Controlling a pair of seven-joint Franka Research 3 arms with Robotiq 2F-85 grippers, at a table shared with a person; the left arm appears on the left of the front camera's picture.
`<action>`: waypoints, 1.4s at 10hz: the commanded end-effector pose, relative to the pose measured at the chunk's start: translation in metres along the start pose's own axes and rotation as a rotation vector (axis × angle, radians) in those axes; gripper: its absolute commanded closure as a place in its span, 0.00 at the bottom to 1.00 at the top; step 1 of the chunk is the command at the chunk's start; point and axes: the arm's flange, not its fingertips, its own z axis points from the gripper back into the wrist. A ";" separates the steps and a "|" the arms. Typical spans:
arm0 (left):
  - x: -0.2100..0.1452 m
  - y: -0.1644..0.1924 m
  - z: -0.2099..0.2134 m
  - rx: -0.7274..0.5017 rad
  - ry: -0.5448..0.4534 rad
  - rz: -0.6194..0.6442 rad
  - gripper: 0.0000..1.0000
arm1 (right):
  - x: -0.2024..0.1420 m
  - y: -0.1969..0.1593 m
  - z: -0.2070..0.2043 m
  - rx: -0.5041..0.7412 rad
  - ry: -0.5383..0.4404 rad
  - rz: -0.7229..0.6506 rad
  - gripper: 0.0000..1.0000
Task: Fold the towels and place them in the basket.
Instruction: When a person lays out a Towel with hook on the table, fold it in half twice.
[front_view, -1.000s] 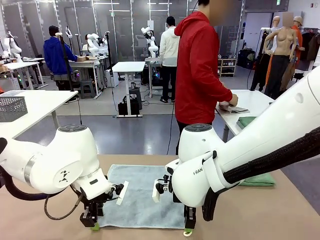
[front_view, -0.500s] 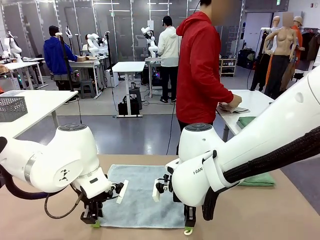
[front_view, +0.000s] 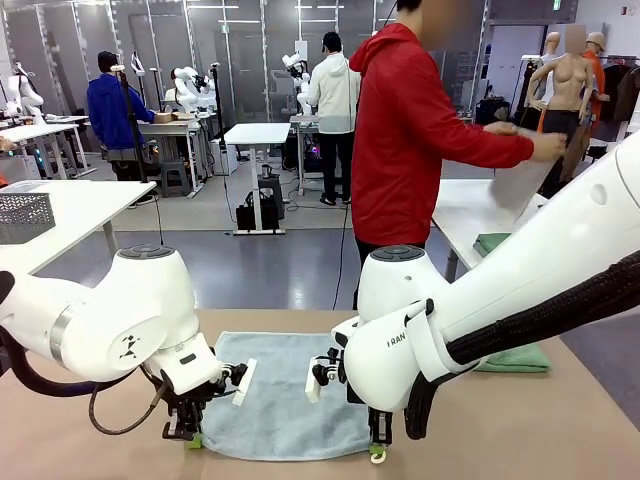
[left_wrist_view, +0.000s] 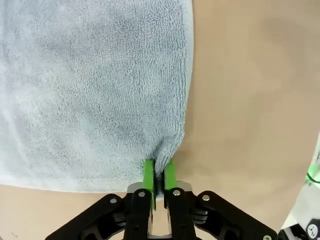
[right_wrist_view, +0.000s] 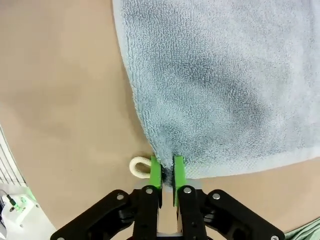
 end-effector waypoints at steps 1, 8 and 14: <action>0.004 0.003 0.004 -0.011 0.037 0.012 1.00 | 0.002 -0.004 0.000 0.014 -0.003 0.012 1.00; 0.002 0.003 0.005 -0.007 0.005 -0.003 1.00 | 0.002 -0.008 0.006 0.011 0.033 0.002 1.00; 0.007 0.000 0.012 0.003 0.008 -0.006 0.93 | 0.005 0.000 0.012 -0.004 0.001 0.012 0.92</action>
